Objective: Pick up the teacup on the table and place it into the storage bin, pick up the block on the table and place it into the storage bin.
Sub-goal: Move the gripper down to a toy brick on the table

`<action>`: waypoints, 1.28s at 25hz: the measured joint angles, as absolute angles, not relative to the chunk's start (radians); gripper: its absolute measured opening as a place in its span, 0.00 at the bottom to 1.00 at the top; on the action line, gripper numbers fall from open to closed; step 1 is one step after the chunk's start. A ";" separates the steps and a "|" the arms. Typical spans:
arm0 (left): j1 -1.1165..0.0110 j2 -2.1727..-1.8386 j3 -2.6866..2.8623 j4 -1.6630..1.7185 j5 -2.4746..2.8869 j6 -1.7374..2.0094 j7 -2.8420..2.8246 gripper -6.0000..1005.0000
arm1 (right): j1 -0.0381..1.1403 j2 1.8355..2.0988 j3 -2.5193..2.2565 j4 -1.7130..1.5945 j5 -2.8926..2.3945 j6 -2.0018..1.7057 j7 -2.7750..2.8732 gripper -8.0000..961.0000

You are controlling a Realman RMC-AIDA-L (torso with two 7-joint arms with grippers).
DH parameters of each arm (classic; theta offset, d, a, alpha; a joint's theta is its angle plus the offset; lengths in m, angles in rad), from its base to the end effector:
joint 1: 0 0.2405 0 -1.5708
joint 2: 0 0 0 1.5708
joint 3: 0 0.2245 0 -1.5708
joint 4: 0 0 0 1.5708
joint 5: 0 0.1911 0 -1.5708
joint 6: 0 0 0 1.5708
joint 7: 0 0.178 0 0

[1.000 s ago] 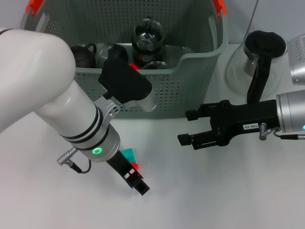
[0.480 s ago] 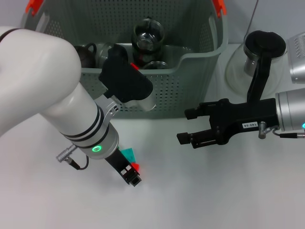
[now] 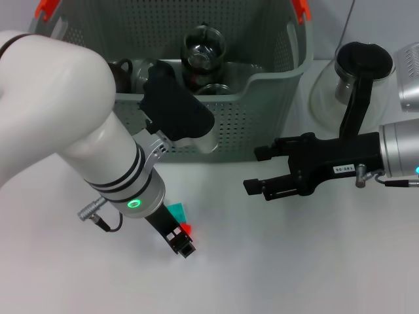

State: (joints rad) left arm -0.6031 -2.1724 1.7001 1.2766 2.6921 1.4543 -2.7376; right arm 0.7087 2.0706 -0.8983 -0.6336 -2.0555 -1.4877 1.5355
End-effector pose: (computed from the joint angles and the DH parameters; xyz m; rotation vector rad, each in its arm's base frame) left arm -0.1703 0.2937 -0.0870 -2.6301 -0.8558 0.7003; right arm 0.1688 0.3305 -0.0476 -2.9658 0.5524 0.4801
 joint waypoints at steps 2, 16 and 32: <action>-0.603 -2.172 1.704 1.279 2.692 1.455 -2.737 0.51 | 0.709 2.070 -0.895 -0.634 -2.056 -1.488 1.535 0.89; -0.604 -2.172 1.716 1.273 2.698 1.442 -2.737 0.75 | 0.711 2.071 -0.893 -0.634 -2.056 -1.486 1.535 0.89; -0.607 -2.174 1.752 1.272 2.701 1.440 -2.745 0.77 | 0.712 2.072 -0.893 -0.634 -2.055 -1.477 1.534 0.89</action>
